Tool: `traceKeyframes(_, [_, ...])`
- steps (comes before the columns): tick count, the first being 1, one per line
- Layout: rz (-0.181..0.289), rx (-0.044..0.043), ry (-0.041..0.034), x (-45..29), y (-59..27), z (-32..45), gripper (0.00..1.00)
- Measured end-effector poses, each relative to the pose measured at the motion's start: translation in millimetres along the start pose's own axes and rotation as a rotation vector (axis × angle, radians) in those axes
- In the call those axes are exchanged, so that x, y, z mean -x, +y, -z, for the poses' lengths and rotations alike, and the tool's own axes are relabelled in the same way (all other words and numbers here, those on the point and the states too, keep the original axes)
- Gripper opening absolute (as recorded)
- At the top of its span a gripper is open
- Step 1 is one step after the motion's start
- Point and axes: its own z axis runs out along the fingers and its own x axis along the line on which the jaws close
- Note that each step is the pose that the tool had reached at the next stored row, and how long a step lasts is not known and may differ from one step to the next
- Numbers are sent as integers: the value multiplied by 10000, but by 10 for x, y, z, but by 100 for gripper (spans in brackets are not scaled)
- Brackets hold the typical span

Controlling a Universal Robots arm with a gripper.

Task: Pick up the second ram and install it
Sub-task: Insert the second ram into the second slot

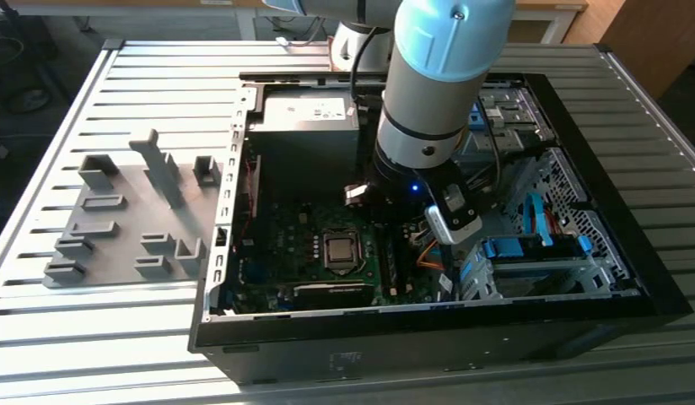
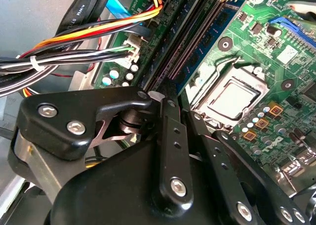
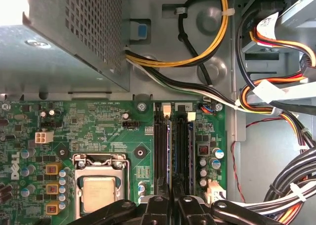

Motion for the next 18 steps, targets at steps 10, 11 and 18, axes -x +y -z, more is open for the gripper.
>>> traceKeyframes(10, [1,44,1,0,-2,-1,14])
traceKeyframes(11, [1,44,1,0,-2,0,14])
traceKeyframes(18, [1,42,1,0,-7,0,14])
